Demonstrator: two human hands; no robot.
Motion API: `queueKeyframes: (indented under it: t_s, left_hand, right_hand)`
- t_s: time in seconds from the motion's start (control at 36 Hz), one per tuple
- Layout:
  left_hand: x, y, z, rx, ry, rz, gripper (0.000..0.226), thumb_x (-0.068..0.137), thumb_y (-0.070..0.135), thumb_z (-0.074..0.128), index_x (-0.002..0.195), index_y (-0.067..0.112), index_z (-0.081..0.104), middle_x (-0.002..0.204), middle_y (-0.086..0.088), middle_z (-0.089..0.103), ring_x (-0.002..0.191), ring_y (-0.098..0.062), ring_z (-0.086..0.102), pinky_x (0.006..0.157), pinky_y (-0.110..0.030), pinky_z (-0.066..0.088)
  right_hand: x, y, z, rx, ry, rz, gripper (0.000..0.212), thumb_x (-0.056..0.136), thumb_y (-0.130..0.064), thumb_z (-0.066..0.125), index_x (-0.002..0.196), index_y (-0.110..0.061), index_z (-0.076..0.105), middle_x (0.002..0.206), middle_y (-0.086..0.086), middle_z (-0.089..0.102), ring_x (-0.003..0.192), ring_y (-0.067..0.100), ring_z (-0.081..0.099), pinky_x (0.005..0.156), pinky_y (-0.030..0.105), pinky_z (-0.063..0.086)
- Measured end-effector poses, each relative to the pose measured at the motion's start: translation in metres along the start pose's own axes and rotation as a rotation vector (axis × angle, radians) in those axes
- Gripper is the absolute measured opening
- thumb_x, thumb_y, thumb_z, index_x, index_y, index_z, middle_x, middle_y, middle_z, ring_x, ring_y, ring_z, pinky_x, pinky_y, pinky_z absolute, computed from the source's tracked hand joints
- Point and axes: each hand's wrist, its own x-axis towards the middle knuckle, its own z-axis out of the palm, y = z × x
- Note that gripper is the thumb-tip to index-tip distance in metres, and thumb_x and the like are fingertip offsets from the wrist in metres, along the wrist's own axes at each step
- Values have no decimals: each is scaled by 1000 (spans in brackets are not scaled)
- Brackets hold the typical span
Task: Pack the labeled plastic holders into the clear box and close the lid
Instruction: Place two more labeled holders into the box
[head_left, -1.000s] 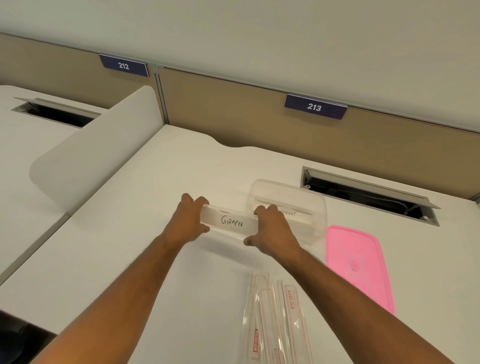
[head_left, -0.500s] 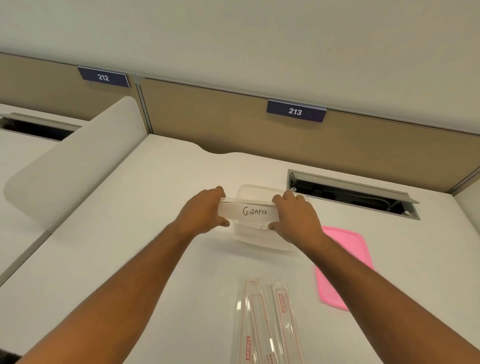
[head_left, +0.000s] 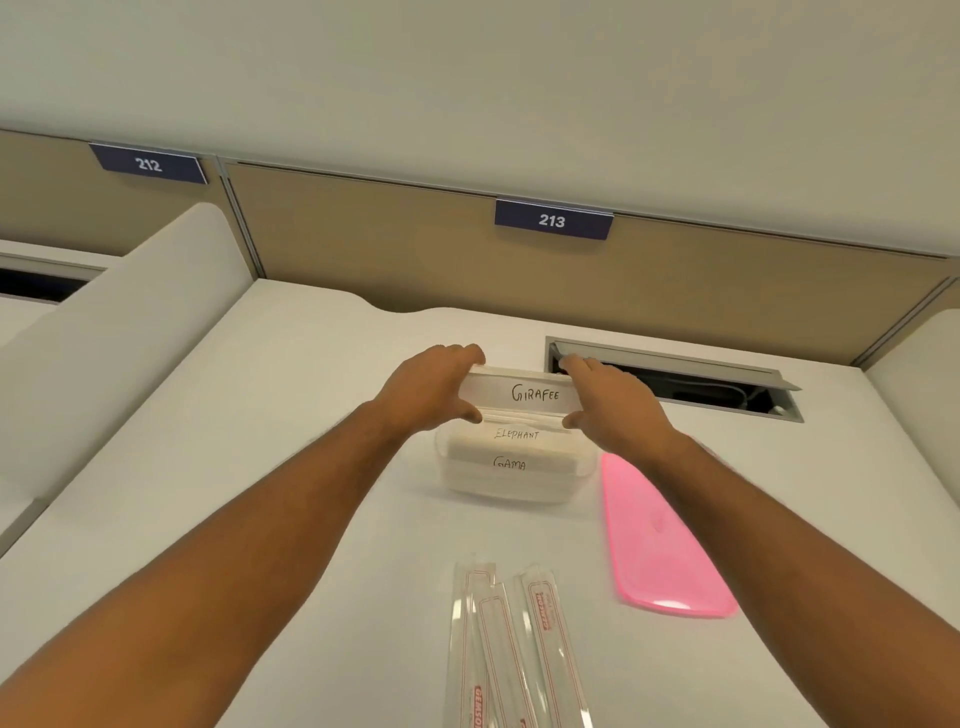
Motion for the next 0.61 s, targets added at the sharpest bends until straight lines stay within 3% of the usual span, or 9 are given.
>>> queueKeyframes:
  t_s: [0.08,0.17,0.28,0.44,0.61]
  left_hand:
    - [14,1,1,25,-26,33,72,71,46,82,132,26,49,113,4,61,104,-20,55,80,-37,49]
    - [25,-1,3,48,-71,54,65,75,41,81,129,23,51,111,1,60,102,-22,56,82,-38,49]
    - [35,-3,12,97,-140,71,59,80,33,79,128,19,50,115,-1,58,104,-24,56,84,-40,49]
    - [40,-6,27,154,-193,74,54,79,34,80,122,17,52,113,0,59,98,-23,59,76,-38,50]
    - [45,-10,43,261,-190,102,55,72,42,83,113,16,57,101,0,64,98,-22,54,65,-32,38]
  right_hand:
    - [7,9,-1,-15,1,-5,70,76,-33,82,135,-22,44,113,1,61,96,28,62,69,38,48]
    - [15,17,0,-25,-33,6,58,76,-36,80,125,-21,52,108,-1,60,92,27,62,69,38,51]
    - [23,24,7,-27,-64,2,55,75,-38,81,120,-21,54,105,-2,60,90,26,62,64,34,44]
    - [30,28,27,-37,-112,-14,51,76,-40,80,116,-20,56,101,-3,60,90,23,60,63,32,39]
    - [37,32,48,-50,-137,-34,48,77,-34,80,114,-16,56,104,1,63,95,24,60,67,33,41]
